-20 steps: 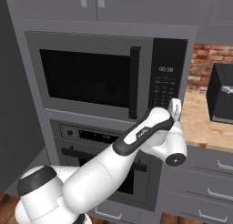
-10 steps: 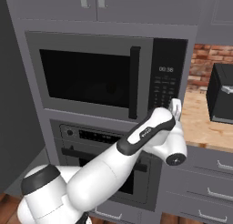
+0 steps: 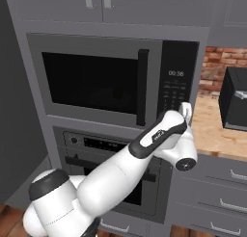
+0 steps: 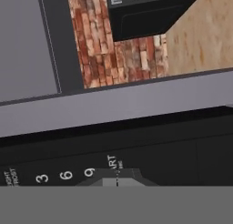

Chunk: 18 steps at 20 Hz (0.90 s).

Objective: Transport the chicken drumstick from the fridge to the microwave and turn on the microwave.

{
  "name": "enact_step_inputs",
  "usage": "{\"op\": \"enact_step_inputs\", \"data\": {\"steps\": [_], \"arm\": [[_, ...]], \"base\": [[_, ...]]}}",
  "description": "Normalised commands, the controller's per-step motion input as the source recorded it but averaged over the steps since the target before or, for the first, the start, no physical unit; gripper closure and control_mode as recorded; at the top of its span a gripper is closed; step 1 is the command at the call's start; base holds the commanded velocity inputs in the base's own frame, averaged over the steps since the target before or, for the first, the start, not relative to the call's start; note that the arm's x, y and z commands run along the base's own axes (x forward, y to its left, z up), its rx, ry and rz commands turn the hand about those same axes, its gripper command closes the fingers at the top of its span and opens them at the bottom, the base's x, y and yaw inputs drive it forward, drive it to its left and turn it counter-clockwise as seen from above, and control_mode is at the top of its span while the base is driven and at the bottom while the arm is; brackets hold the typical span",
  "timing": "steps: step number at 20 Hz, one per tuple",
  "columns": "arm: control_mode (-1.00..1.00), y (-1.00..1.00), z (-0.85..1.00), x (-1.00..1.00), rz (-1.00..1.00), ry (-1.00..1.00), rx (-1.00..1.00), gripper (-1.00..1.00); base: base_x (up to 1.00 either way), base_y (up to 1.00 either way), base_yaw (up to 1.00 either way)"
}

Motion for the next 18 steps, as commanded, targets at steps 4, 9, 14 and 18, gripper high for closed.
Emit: {"op": "enact_step_inputs", "data": {"steps": [4,9,14,18], "arm": [[-1.00,0.00,-0.08,0.23,0.00,0.00,0.00,1.00],[-1.00,-0.03,-0.09,0.25,0.00,0.00,0.00,1.00],[-1.00,-0.10,-0.11,0.30,0.00,0.00,0.00,1.00],[-1.00,-0.06,-0.15,0.30,0.00,0.00,0.00,1.00]], "base": [[0.00,0.00,0.00],[0.00,0.00,0.00],[0.00,0.00,0.00],[0.00,0.00,0.00]]}}
